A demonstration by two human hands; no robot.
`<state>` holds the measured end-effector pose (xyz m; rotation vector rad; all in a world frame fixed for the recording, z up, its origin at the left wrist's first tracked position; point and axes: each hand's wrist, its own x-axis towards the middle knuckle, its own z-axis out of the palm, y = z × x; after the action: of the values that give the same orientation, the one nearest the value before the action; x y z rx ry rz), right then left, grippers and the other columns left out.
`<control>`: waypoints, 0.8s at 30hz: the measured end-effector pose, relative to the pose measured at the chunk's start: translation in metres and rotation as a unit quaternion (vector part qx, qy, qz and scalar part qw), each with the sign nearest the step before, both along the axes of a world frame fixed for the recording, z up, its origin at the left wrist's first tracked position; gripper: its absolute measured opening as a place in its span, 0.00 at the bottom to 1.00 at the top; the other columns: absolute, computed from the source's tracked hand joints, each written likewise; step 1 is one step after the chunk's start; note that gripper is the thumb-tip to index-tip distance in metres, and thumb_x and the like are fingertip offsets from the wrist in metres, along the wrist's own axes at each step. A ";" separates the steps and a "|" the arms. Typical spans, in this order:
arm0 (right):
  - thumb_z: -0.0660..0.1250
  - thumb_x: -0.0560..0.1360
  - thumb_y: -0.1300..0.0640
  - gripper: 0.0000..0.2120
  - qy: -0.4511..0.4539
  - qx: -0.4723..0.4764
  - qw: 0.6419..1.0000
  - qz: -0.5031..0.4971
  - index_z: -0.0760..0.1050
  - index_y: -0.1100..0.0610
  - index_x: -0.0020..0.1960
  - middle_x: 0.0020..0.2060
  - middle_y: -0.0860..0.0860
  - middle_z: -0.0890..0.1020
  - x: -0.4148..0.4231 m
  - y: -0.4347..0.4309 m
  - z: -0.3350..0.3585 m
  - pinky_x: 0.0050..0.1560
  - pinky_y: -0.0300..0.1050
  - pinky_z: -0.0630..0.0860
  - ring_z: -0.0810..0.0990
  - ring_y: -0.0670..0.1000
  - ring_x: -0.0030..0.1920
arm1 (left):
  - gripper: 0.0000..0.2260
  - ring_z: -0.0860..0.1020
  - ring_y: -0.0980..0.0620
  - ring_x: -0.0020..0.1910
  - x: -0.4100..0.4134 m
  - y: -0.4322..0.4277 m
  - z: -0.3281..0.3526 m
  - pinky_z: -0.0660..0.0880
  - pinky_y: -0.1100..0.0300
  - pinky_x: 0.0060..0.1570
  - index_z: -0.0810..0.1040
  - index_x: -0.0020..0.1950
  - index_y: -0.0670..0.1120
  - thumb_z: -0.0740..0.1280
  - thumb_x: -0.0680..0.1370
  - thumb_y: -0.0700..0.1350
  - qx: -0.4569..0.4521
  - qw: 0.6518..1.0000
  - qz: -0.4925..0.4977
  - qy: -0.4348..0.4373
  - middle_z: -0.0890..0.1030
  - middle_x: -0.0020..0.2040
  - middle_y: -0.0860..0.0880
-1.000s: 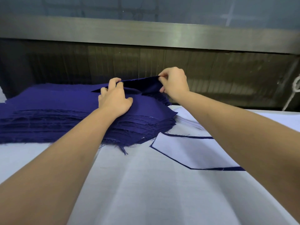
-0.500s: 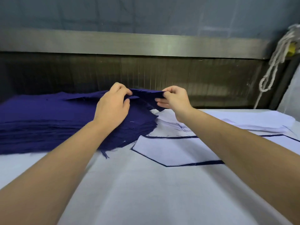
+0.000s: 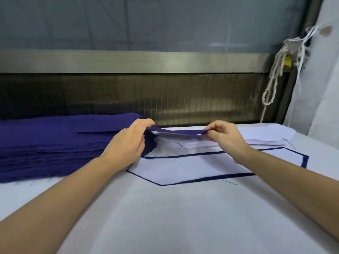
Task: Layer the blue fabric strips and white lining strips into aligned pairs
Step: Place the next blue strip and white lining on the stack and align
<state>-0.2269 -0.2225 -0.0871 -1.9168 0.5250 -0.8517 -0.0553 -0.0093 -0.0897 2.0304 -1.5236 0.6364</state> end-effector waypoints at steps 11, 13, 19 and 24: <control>0.62 0.75 0.68 0.12 0.008 -0.025 0.999 -0.044 0.78 0.55 0.40 0.42 0.54 0.83 -0.063 -0.036 -0.012 0.60 0.53 0.76 0.82 0.53 0.48 | 0.24 0.77 0.40 0.52 -0.001 -0.002 -0.003 0.74 0.46 0.50 0.66 0.72 0.45 0.64 0.76 0.38 0.029 0.994 0.099 -0.037 0.76 0.63 0.44; 0.62 0.74 0.69 0.12 0.009 -0.029 0.998 -0.049 0.78 0.55 0.40 0.41 0.53 0.83 -0.071 -0.041 -0.011 0.60 0.53 0.75 0.82 0.53 0.47 | 0.22 0.77 0.40 0.54 -0.001 -0.003 -0.005 0.72 0.47 0.53 0.66 0.72 0.45 0.63 0.78 0.40 0.035 0.991 0.118 -0.047 0.76 0.63 0.44; 0.60 0.74 0.69 0.12 0.027 -0.046 0.995 -0.080 0.78 0.56 0.41 0.43 0.56 0.82 -0.091 -0.055 -0.012 0.60 0.52 0.75 0.81 0.55 0.48 | 0.18 0.75 0.41 0.55 -0.002 -0.005 -0.009 0.66 0.49 0.55 0.69 0.70 0.48 0.55 0.81 0.49 0.038 0.981 0.187 -0.035 0.74 0.66 0.47; 0.56 0.76 0.67 0.13 0.013 -0.035 0.995 -0.089 0.79 0.61 0.43 0.45 0.57 0.82 -0.096 -0.064 -0.015 0.54 0.44 0.74 0.80 0.59 0.50 | 0.18 0.71 0.43 0.61 -0.001 -0.009 -0.006 0.64 0.48 0.59 0.74 0.66 0.47 0.53 0.81 0.51 0.048 0.976 0.208 0.034 0.74 0.65 0.47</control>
<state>-0.3228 -0.2864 -0.1021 -1.9680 0.6977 -0.9713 -0.0561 -0.0183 -0.0955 2.4463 -1.1145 0.6496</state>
